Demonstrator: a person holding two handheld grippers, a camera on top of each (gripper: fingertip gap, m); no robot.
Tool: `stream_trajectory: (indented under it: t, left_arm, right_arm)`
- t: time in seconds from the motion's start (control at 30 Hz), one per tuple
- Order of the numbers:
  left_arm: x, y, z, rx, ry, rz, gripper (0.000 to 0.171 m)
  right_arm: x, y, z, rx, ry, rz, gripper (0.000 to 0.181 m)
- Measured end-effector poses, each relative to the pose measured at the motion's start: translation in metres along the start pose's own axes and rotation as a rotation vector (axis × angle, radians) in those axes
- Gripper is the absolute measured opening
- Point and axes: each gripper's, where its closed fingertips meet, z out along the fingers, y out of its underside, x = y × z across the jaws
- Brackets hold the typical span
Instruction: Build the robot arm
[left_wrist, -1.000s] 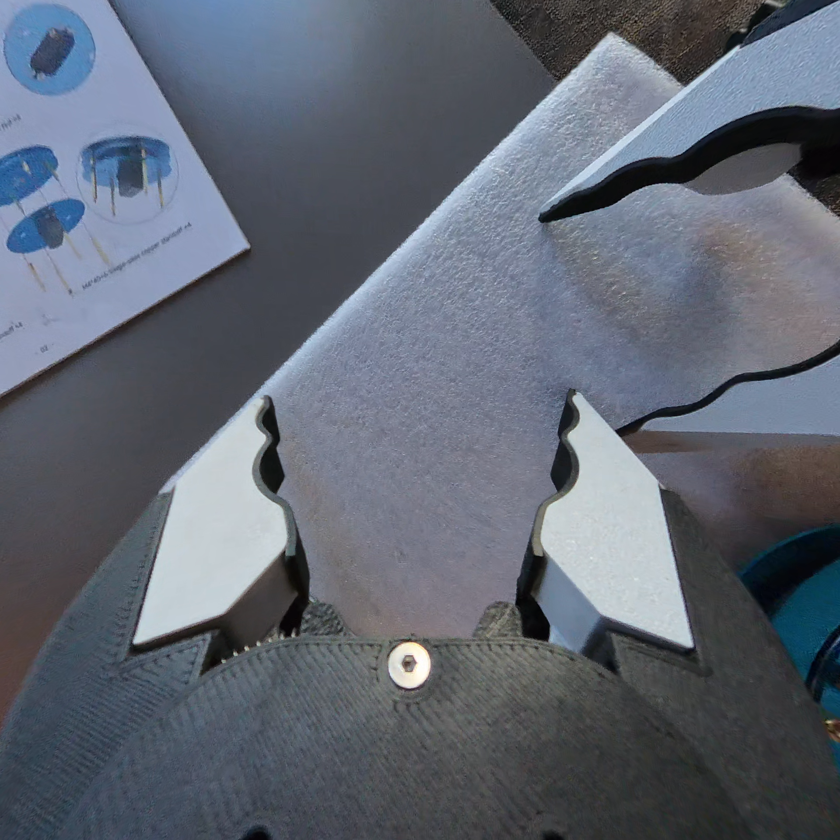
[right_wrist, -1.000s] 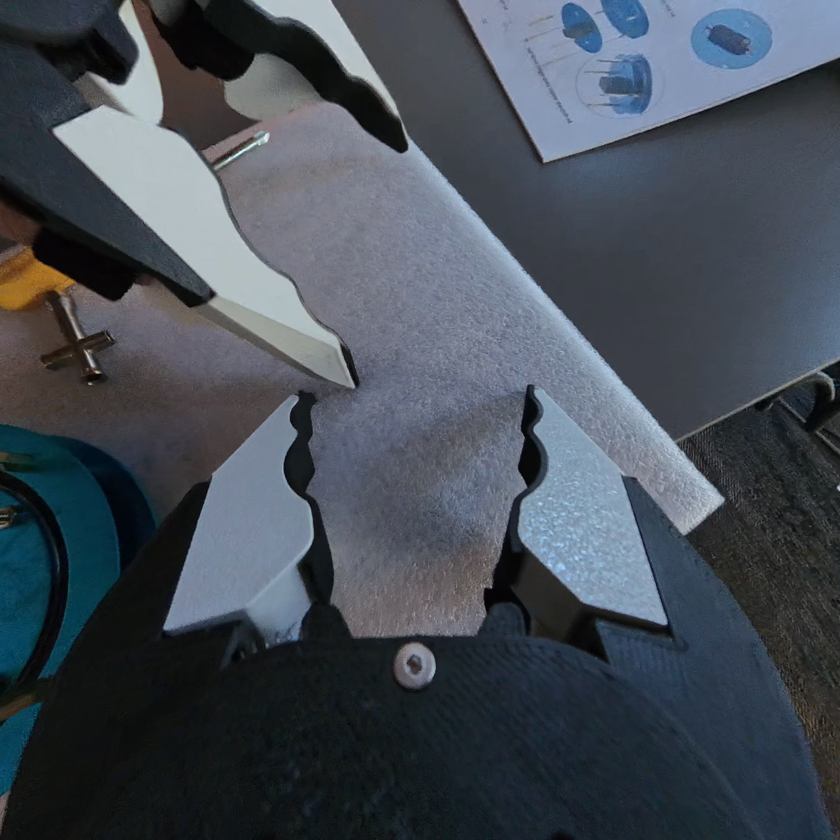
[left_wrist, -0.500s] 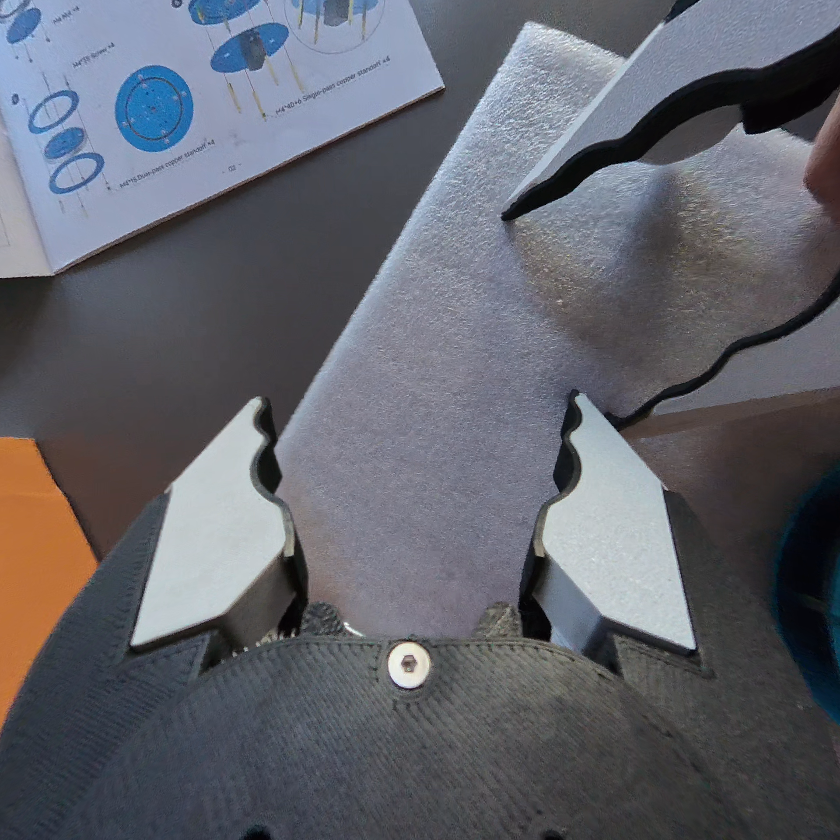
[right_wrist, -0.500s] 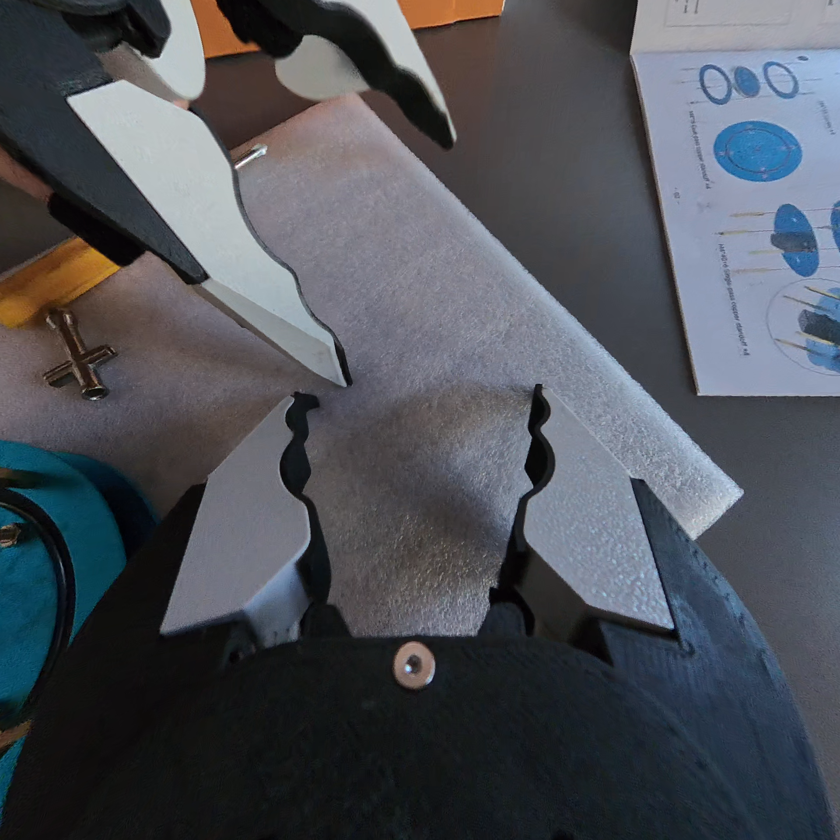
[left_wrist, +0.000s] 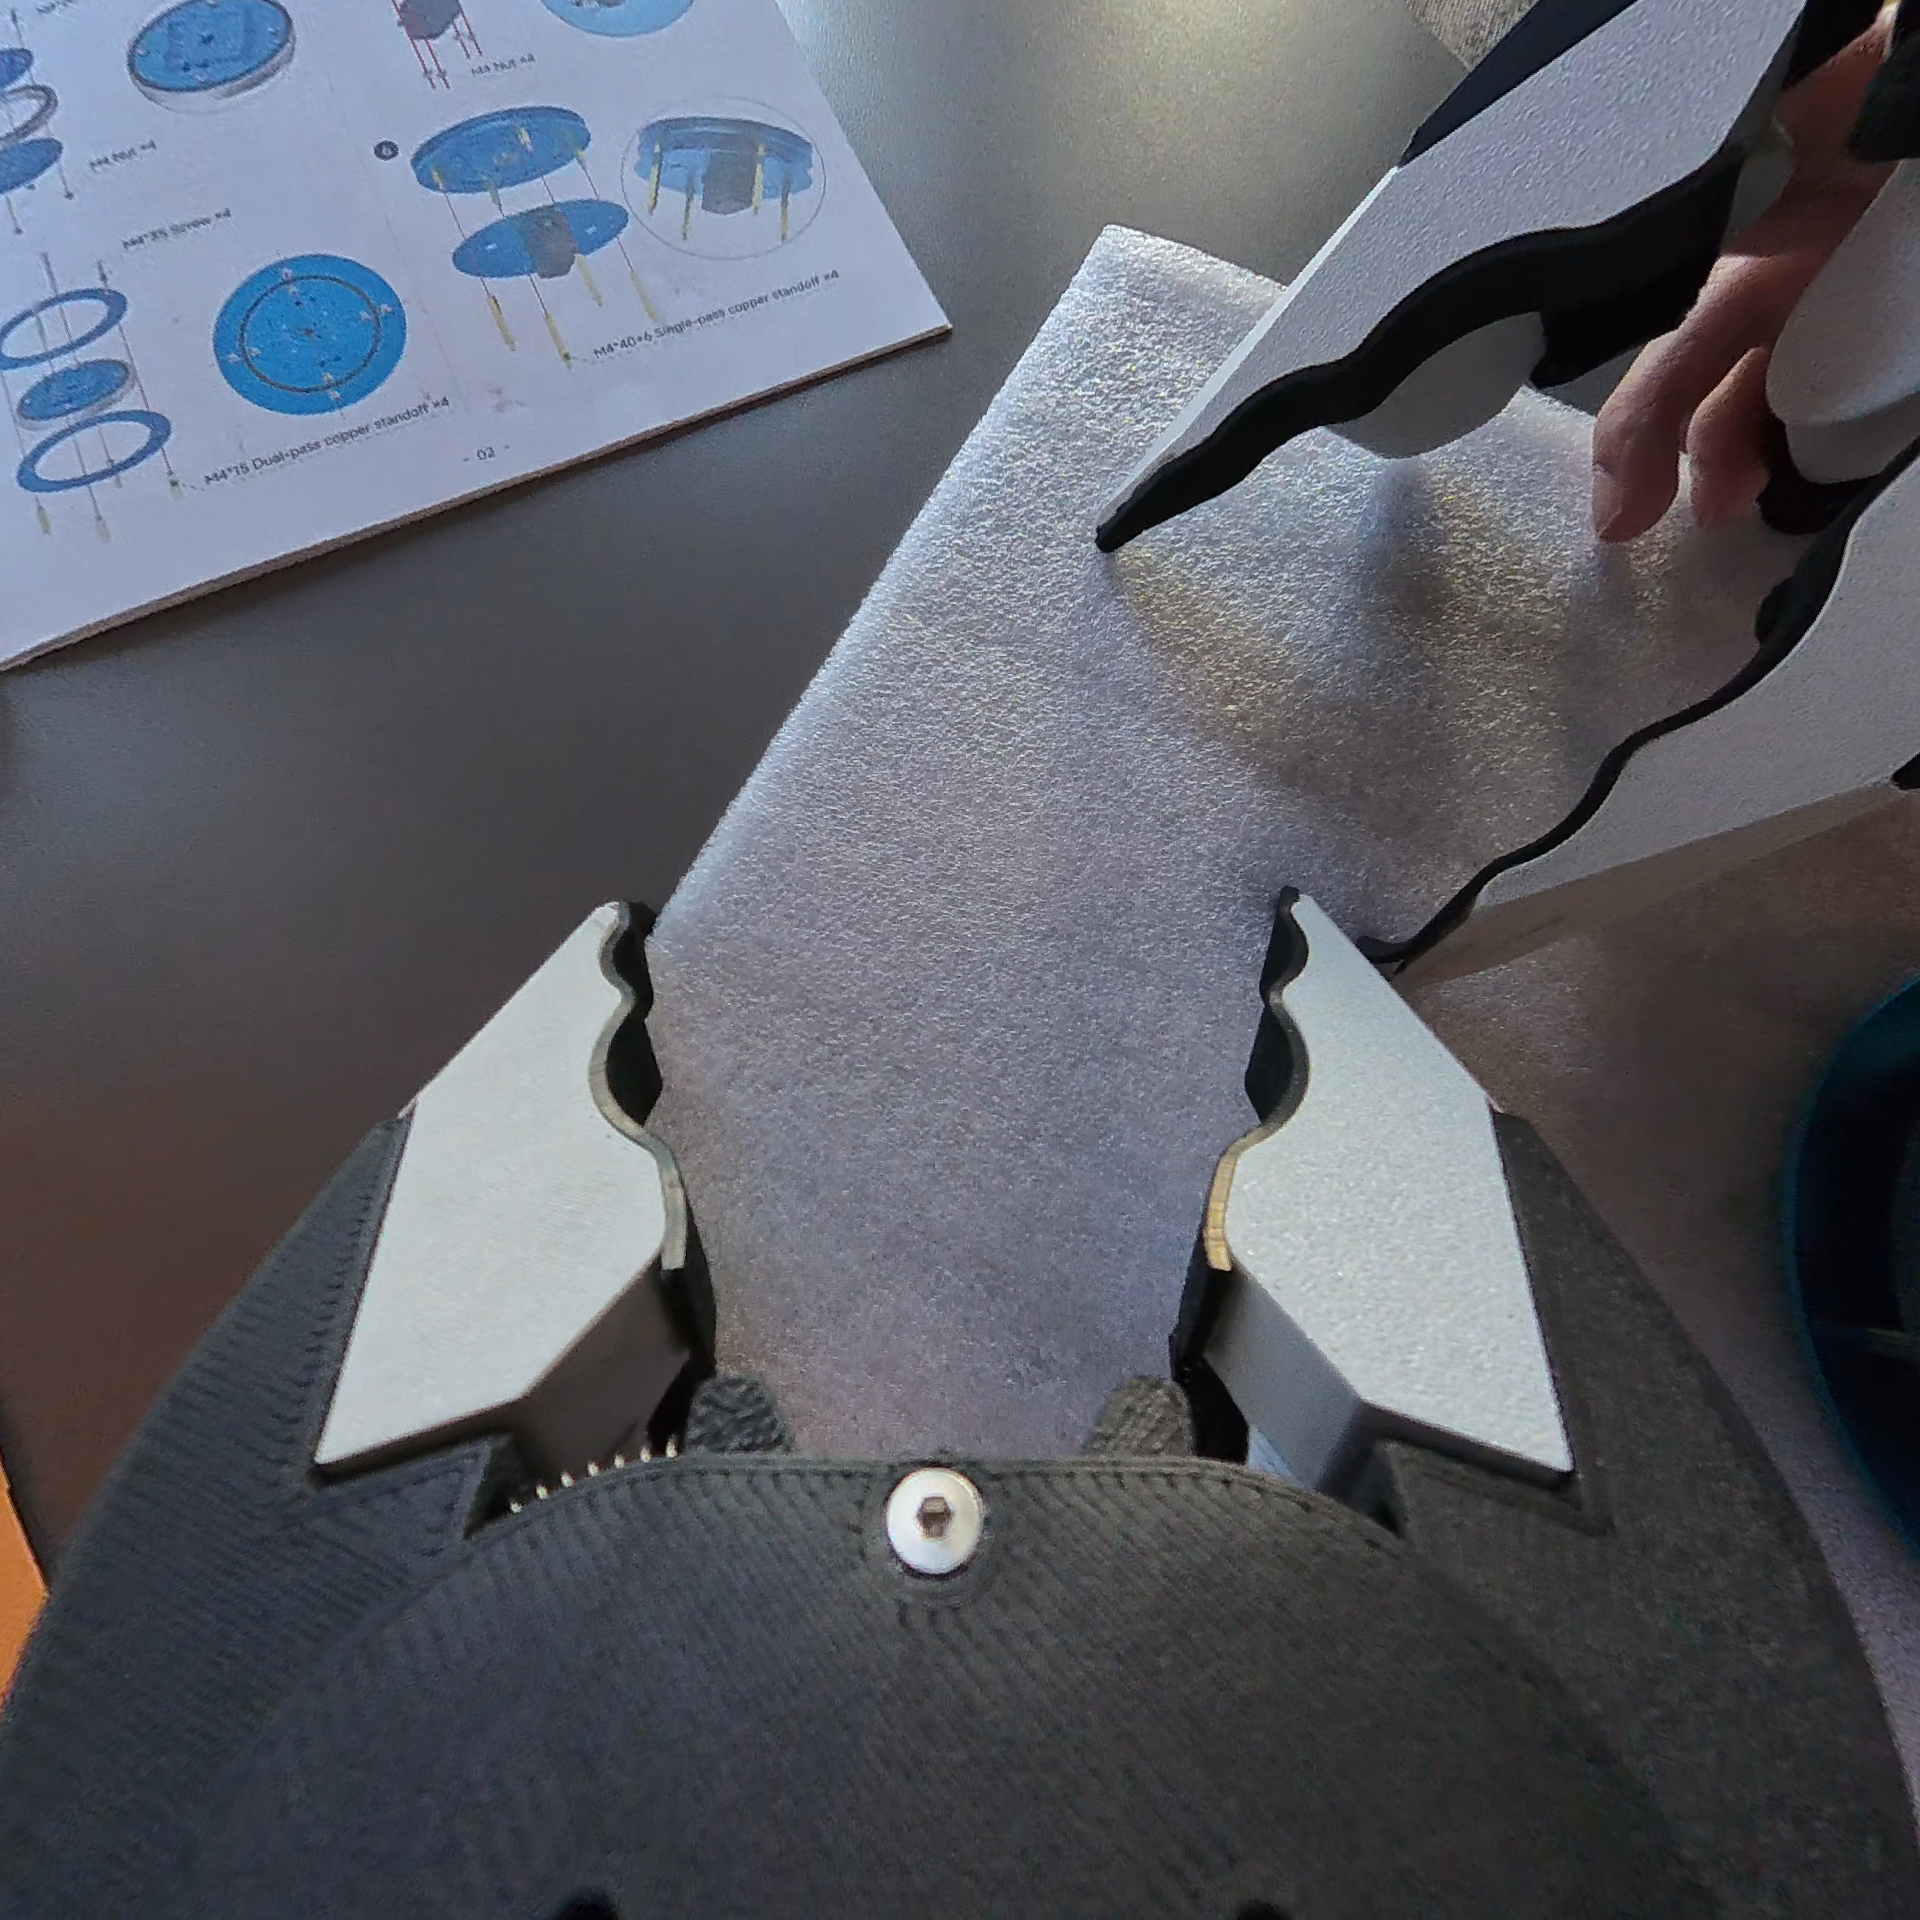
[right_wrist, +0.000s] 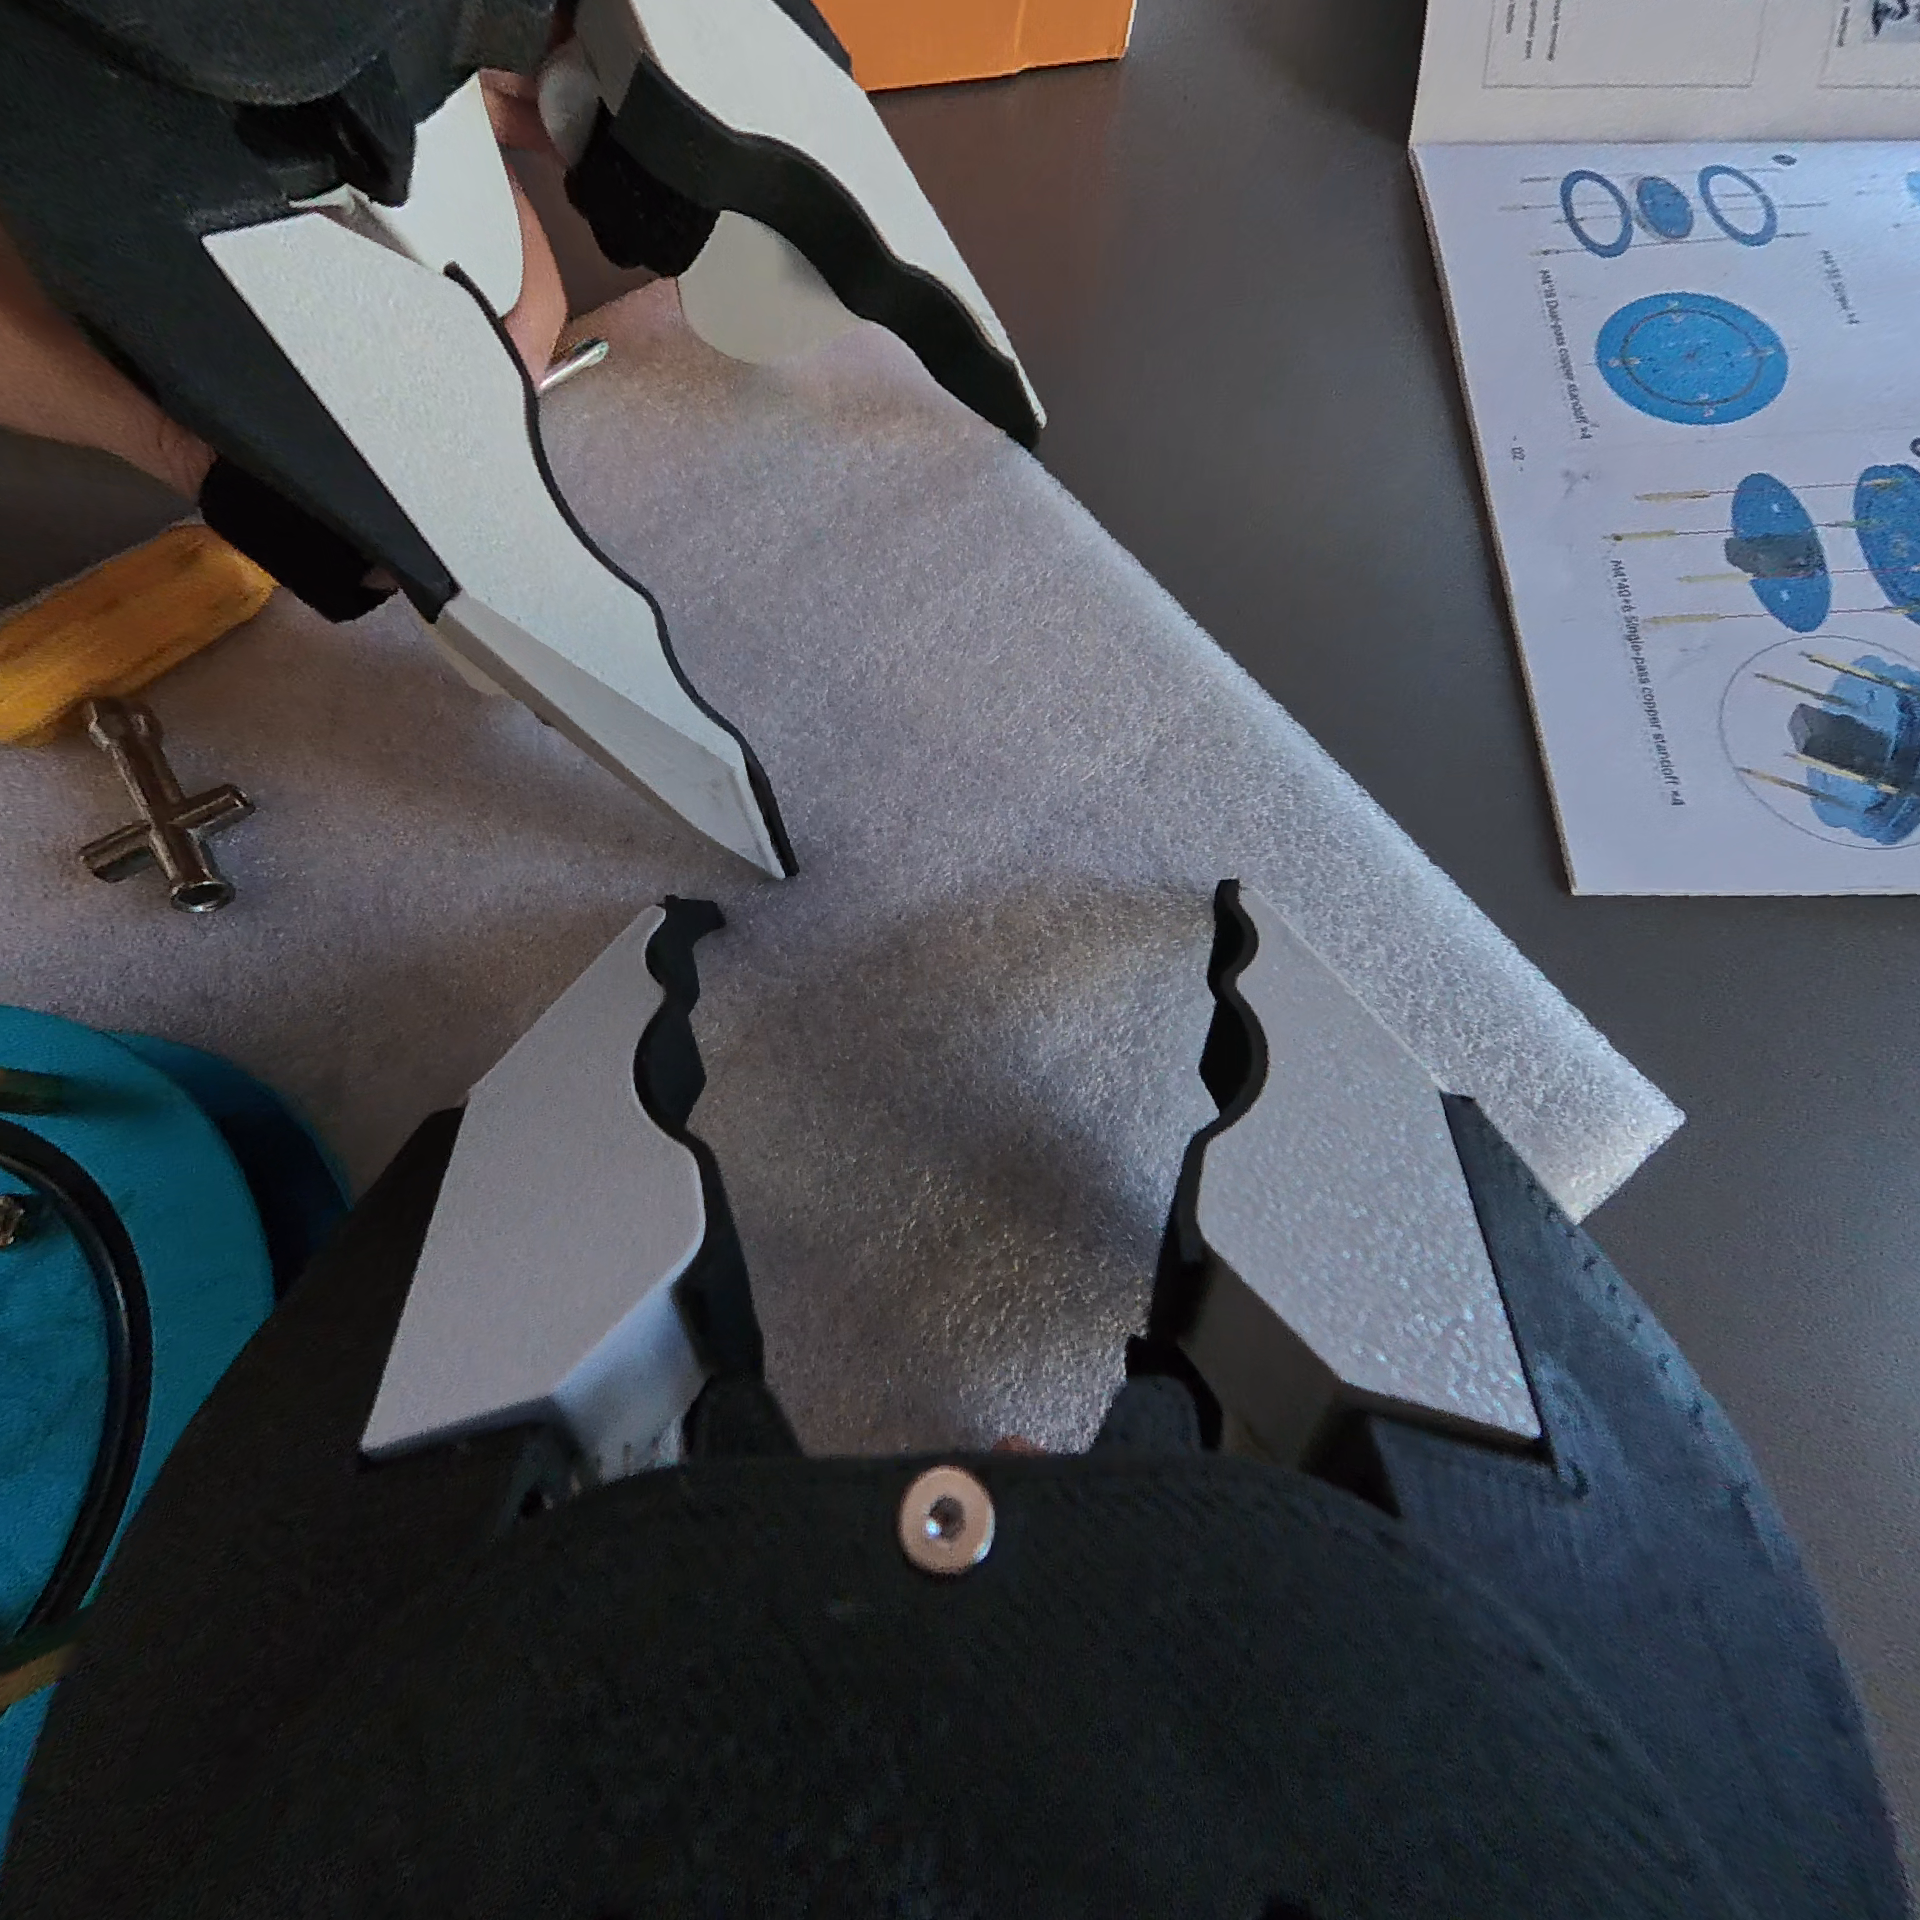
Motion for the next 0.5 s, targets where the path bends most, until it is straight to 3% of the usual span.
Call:
stream_trajectory:
  t: [0.5]
  left_arm:
    - [-0.0008, 0.0007, -0.0008, 0.001, -0.004, -0.002, 0.117]
  right_arm:
    - [0.0010, -0.0001, -0.0004, 0.000, -0.014, 0.010, 0.097]
